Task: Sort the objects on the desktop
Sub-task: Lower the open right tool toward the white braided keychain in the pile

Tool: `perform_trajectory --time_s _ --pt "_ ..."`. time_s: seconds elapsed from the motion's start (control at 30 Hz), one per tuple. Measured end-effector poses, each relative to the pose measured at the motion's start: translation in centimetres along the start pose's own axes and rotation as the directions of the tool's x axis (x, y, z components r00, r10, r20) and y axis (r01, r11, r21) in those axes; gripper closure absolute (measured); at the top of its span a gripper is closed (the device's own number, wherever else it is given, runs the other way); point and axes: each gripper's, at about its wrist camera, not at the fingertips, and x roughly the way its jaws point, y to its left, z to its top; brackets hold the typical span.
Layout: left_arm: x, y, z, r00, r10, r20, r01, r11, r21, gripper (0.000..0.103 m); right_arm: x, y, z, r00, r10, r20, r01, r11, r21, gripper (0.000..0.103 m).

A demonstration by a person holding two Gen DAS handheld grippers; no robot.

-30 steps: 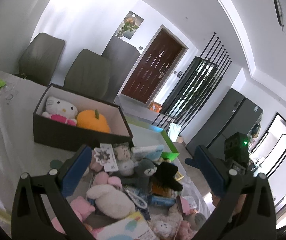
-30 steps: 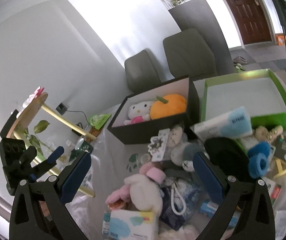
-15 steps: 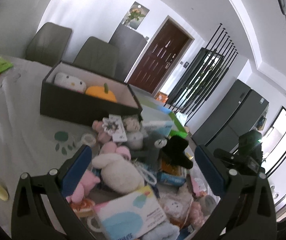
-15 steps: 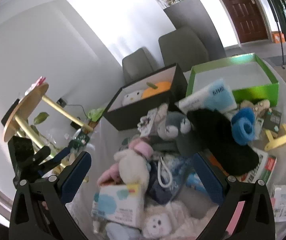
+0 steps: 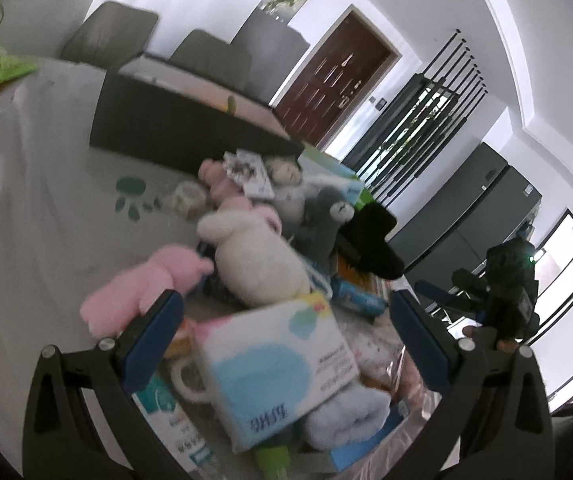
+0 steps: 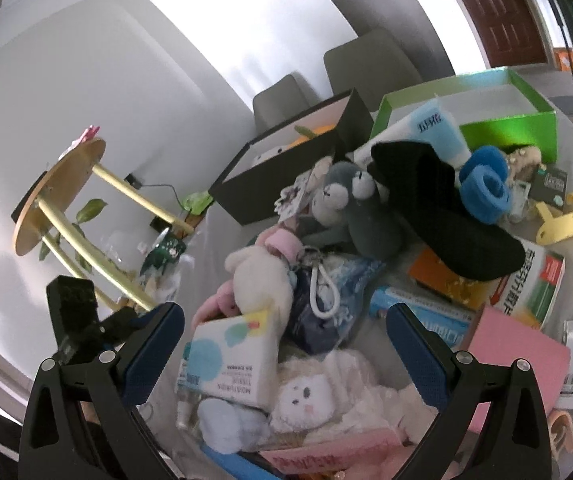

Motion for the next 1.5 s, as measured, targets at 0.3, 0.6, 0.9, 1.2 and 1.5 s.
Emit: perform_trajectory --time_s 0.3,0.6,0.9,1.2,1.5 --pt "0.5 1.1 -1.6 1.0 0.014 -0.027 -0.015 0.998 -0.053 0.007 0.4 -0.8 -0.6 1.0 -0.002 -0.006 0.002 1.0 -0.003 0.001" --pt "0.5 1.5 -1.6 1.0 0.001 -0.026 -0.002 0.998 -0.058 0.011 1.3 0.3 -0.2 0.999 -0.038 -0.005 0.037 0.998 -0.06 0.004" --pt "0.7 1.7 -0.5 0.999 -0.022 -0.027 0.021 0.998 -0.055 0.023 2.8 1.1 0.5 0.995 -0.096 -0.02 0.094 0.992 -0.089 0.02" --pt "2.2 0.6 0.9 0.998 -0.049 -0.039 0.048 0.999 -0.024 0.036 4.1 1.7 1.3 0.984 -0.175 -0.027 0.169 0.972 -0.163 0.029" --pt "2.8 1.8 2.1 0.998 -0.045 -0.037 0.043 0.998 -0.052 0.039 6.4 2.0 2.5 0.971 -0.235 -0.051 0.219 0.951 -0.217 0.044"
